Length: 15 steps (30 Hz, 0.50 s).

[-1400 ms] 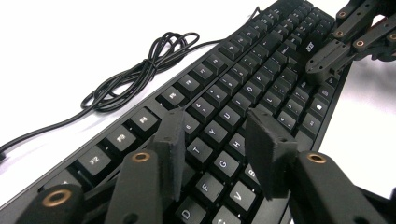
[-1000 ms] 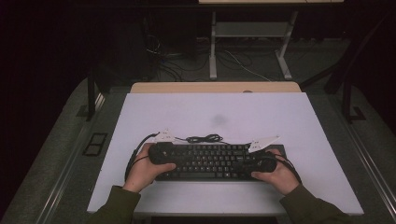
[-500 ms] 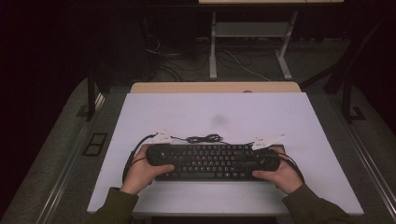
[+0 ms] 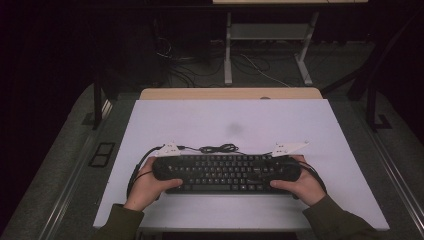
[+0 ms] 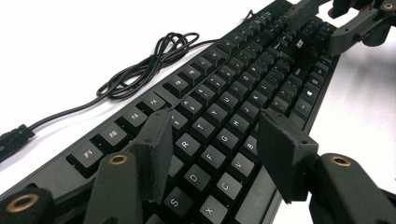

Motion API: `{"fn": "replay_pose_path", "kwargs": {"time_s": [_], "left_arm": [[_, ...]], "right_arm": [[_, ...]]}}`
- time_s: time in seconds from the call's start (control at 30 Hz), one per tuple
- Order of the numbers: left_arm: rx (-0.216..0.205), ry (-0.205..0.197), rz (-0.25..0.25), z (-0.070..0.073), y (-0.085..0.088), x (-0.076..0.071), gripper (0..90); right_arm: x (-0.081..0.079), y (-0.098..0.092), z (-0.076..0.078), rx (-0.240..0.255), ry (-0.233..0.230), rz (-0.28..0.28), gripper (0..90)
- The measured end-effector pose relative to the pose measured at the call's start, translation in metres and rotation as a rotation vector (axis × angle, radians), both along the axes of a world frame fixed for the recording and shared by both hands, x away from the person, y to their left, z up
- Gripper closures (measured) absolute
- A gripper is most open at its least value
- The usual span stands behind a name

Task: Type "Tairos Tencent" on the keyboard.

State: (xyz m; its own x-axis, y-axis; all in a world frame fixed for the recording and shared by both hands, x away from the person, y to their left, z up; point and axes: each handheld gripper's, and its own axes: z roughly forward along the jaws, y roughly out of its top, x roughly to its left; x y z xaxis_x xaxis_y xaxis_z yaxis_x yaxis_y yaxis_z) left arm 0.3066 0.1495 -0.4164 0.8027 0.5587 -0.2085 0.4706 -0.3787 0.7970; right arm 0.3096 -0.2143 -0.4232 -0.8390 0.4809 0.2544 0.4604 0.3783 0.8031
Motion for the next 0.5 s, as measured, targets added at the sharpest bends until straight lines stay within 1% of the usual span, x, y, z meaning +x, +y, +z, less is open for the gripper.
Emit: {"fn": "replay_pose_path", "kwargs": {"time_s": [0.13,0.23,0.5], "left_arm": [[-0.001,-0.002,-0.003,-0.001,0.001,-0.002,44.3],[0.002,-0.014,-0.001,-0.001,0.003,-0.003,44.8],[0.014,-0.023,0.015,-0.002,0.009,-0.004,54.0]], "right_arm": [[0.003,0.001,0.002,0.013,0.004,-0.003,41.8],[0.006,0.003,0.003,0.024,0.004,-0.006,41.4],[0.015,0.013,0.004,0.037,0.001,0.002,41.1]]}}
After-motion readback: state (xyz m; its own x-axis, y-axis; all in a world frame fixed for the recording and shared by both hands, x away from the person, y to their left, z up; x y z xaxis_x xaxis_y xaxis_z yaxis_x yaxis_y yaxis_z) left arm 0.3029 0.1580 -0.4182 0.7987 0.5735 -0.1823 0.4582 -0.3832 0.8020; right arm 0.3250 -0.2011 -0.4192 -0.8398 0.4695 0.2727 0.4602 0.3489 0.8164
